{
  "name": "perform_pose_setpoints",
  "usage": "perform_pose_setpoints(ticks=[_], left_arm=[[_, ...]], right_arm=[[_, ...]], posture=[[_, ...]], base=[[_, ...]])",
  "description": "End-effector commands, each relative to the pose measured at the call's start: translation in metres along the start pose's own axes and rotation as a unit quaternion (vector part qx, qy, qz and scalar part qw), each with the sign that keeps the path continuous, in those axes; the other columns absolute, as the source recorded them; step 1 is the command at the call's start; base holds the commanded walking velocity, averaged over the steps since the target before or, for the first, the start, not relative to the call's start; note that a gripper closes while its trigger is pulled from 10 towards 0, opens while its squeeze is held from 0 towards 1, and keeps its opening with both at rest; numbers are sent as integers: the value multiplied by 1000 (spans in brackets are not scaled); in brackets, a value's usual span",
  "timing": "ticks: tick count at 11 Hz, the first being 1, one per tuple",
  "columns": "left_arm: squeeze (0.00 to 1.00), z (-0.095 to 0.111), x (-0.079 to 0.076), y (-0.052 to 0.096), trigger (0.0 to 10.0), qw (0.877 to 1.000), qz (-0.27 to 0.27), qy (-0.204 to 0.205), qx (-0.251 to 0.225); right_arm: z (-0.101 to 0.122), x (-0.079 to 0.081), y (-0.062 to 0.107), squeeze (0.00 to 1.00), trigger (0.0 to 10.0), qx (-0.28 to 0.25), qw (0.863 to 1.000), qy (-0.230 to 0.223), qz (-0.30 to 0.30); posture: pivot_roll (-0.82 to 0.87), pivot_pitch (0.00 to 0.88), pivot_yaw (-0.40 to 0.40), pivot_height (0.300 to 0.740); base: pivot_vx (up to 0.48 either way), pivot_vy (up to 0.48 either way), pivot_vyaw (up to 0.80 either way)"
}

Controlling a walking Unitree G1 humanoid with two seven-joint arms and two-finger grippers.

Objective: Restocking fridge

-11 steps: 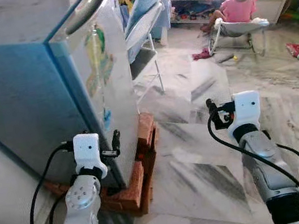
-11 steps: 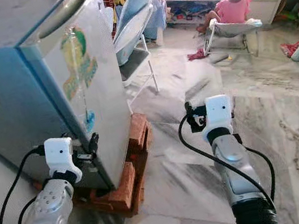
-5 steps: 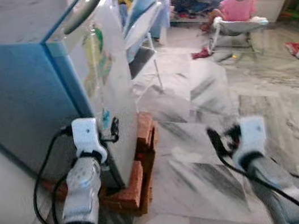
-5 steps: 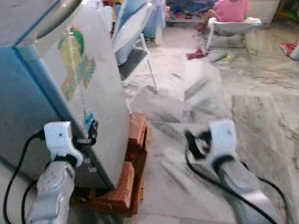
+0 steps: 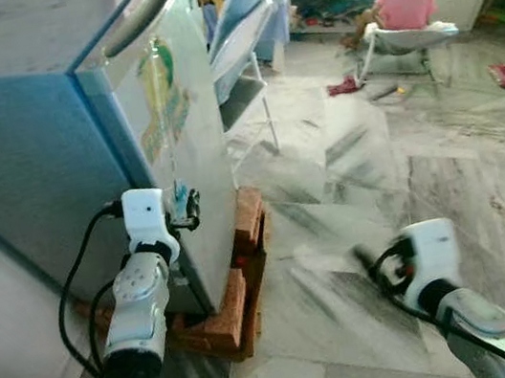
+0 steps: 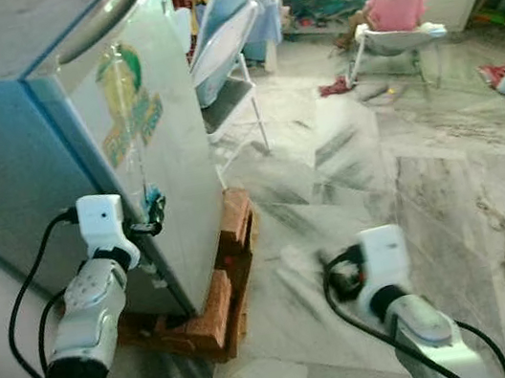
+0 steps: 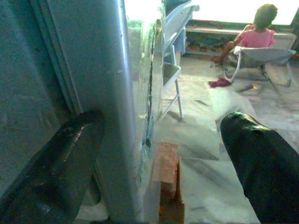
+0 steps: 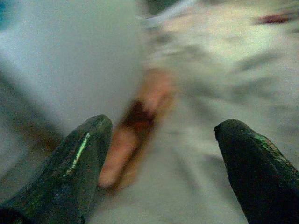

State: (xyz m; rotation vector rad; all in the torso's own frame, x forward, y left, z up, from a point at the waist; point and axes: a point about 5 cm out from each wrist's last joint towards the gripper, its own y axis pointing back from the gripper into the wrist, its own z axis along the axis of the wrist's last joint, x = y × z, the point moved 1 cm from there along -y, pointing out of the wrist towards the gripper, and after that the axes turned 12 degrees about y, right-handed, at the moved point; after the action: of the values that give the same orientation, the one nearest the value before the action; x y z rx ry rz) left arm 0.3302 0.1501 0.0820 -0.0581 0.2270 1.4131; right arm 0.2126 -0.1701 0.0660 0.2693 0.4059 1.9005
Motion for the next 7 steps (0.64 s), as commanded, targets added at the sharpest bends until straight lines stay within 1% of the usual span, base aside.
perform_pose_setpoints(ticks=[1, 2, 3, 4, 5, 6, 7], left_arm=[[0, 3, -1, -4, 10000, 1000, 1, -12, -1], [0, 3, 0, -8, 10000, 1000, 9, -23, -5], [0, 4, 0, -9, 10000, 999, 15, -26, -10], [0, 7, 7, -11, 10000, 998, 44, -34, -21], [0, 9, 13, -11, 10000, 997, 59, -32, -23], [0, 8, 17, -9, 10000, 997, 68, -31, -23], [0, 8, 19, -9, 10000, 997, 74, -25, -22]], right_arm=[[6, 10, 2, 0, 10000, -9, 999, -7, 43], [12, 20, 8, 0, 10000, -23, 995, -16, 97], [13, 22, 9, 0, 10000, -25, 993, -15, 111], [11, 22, 9, 0, 10000, -17, 993, -1, 115], [10, 21, 7, 0, 10000, -15, 994, -2, 113], [9, 22, 7, 0, 10000, -11, 993, 0, 114], [7, 21, 7, 0, 10000, -9, 993, 13, 113]], posture=[[-30, 23, -10, 740], [-31, 19, -13, 740], [-31, 19, -13, 740], [-31, 17, -12, 740], [-32, 16, -8, 740], [-31, 16, -7, 740], [-29, 17, -6, 740]], base=[[0, 0, 0], [0, 0, 0], [0, 0, 0], [0, 0, 0], [0, 0, 0], [0, 0, 0], [0, 0, 0]])
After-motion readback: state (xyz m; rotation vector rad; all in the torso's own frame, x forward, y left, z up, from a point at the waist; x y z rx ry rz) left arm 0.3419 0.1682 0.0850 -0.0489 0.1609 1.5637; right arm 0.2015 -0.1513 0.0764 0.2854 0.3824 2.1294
